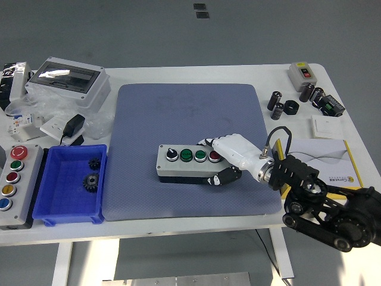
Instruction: Pick up the button,place it on the desk,press the button,press the button
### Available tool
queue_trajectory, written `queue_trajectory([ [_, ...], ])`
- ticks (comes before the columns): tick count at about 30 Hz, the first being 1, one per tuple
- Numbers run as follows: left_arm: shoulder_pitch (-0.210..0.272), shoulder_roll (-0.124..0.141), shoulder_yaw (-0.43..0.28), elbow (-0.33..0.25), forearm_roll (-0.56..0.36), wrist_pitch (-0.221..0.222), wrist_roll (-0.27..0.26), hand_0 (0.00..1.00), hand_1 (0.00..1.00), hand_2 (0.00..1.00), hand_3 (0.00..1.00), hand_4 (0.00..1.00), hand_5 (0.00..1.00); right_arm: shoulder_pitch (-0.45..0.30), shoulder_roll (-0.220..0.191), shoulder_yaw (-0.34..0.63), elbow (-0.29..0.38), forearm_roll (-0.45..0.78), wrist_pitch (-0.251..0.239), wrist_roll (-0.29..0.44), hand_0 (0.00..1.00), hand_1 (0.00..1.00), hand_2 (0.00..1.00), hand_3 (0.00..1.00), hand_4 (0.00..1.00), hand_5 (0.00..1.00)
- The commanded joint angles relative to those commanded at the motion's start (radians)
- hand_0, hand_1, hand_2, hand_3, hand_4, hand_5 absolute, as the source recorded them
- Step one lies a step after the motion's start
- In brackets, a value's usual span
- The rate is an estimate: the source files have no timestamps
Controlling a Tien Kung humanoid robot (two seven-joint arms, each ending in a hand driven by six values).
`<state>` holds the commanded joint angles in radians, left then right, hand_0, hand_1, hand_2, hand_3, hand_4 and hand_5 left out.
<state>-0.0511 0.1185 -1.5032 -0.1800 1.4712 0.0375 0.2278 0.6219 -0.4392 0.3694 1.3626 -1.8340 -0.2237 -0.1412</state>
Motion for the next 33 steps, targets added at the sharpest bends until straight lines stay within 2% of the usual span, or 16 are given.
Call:
queue_trajectory([
  [1, 0.0, 0.0, 0.0, 0.0, 0.0, 0.0, 0.0, 0.625, 0.587, 0.527, 0.584, 0.637, 0.135, 0.001, -0.001, -0.001, -0.001, 0.006, 0.001, 0.0, 0.773, 0.743, 0.744, 0.711, 0.46, 0.002],
  [2, 0.0, 0.001, 0.001, 0.0, -0.001, 0.0, -0.001, 0.627, 0.587, 0.527, 0.584, 0.637, 0.135, 0.001, -0.001, -0.001, -0.002, 0.013, 0.001, 0.001, 0.848, 0.802, 0.81, 0.834, 0.519, 0.002],
  [7, -0.002, 0.003, 0.0, 0.0, -0.006, 0.001, -0.002, 0.627, 0.587, 0.527, 0.584, 0.637, 0.135, 0.007, -0.004, -0.004, -0.008, 0.055, 0.006, 0.005, 0.848, 0.802, 0.81, 0.834, 0.519, 0.002],
  [8, -0.002, 0.003, 0.0, 0.0, -0.006, 0.001, -0.002, 0.627, 0.586, 0.527, 0.585, 0.635, 0.135, 0.008, -0.005, -0.006, -0.009, 0.064, 0.007, 0.006, 0.869, 0.824, 0.835, 0.876, 0.571, 0.002],
  [13, -0.002, 0.005, 0.0, 0.0, -0.004, 0.001, -0.001, 0.627, 0.586, 0.527, 0.585, 0.635, 0.135, 0.012, -0.009, -0.01, -0.005, 0.114, 0.017, 0.009, 0.869, 0.824, 0.835, 0.876, 0.571, 0.002],
  [14, -0.002, 0.005, -0.001, 0.0, -0.003, 0.0, -0.001, 0.627, 0.586, 0.526, 0.583, 0.631, 0.135, 0.012, -0.011, -0.009, -0.003, 0.13, 0.021, 0.01, 0.875, 0.835, 0.846, 0.897, 0.612, 0.021],
  [18, -0.001, 0.005, -0.002, 0.0, -0.001, 0.0, 0.001, 0.627, 0.586, 0.526, 0.583, 0.631, 0.135, 0.009, -0.017, 0.002, 0.006, 0.19, 0.038, 0.015, 0.875, 0.835, 0.846, 0.897, 0.612, 0.021],
  [19, -0.001, 0.005, -0.003, 0.0, 0.0, 0.0, 0.002, 0.627, 0.586, 0.526, 0.583, 0.629, 0.133, 0.009, -0.019, 0.007, 0.008, 0.208, 0.044, 0.018, 0.886, 0.863, 0.835, 0.904, 0.645, 0.052],
  [30, 0.001, 0.004, -0.002, 0.0, 0.003, -0.002, 0.004, 0.626, 0.586, 0.524, 0.581, 0.626, 0.133, -0.001, -0.038, 0.037, 0.037, 0.276, 0.064, 0.034, 0.901, 0.896, 0.854, 0.917, 0.635, 0.049],
  [31, 0.001, 0.003, -0.001, 0.0, 0.003, -0.002, 0.004, 0.626, 0.585, 0.524, 0.581, 0.625, 0.134, -0.002, -0.04, 0.04, 0.038, 0.282, 0.065, 0.035, 0.916, 0.91, 0.885, 0.951, 0.669, 0.058],
  [33, 0.0, 0.003, -0.001, 0.0, 0.004, -0.003, 0.004, 0.626, 0.585, 0.524, 0.581, 0.625, 0.134, -0.002, -0.042, 0.042, 0.038, 0.29, 0.067, 0.035, 0.916, 0.91, 0.885, 0.951, 0.669, 0.058],
])
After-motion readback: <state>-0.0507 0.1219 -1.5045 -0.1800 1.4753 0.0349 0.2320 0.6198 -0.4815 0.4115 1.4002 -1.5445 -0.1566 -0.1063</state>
